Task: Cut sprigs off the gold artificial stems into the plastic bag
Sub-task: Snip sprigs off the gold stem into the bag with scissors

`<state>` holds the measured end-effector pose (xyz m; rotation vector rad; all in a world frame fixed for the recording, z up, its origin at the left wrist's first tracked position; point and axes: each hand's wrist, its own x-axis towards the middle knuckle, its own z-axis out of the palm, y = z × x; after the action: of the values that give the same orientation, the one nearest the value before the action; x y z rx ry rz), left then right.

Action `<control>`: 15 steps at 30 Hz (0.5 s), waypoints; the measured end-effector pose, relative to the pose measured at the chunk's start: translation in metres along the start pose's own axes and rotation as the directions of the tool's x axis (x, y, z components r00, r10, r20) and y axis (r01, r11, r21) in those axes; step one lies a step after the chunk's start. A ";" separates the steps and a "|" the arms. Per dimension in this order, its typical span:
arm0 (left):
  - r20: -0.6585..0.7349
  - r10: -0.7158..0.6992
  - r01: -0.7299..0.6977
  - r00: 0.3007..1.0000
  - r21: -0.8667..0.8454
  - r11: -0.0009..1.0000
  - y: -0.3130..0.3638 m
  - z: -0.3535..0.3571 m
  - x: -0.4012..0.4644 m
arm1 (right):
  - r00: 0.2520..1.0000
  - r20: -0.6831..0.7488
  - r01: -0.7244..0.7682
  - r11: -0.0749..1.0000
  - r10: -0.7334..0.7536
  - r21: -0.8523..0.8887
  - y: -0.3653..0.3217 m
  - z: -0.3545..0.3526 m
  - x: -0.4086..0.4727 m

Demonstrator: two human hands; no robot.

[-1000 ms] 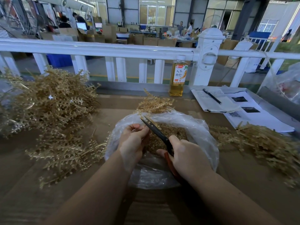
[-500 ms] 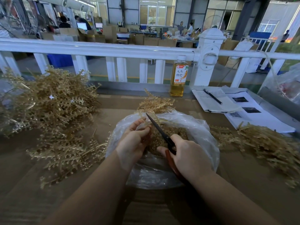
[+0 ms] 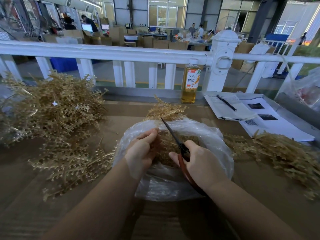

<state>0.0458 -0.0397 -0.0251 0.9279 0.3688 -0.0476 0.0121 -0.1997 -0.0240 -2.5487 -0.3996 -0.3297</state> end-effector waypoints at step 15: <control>0.014 0.011 -0.011 1.000 0.022 1.000 -0.001 -0.001 -0.001 | 0.999 0.034 0.028 0.996 -0.025 -0.090 -0.001 0.010 -0.003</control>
<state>0.0442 -0.0404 -0.0261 0.9506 0.3510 -0.0480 0.0106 -0.1939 -0.0328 -2.6420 -0.4403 -0.3231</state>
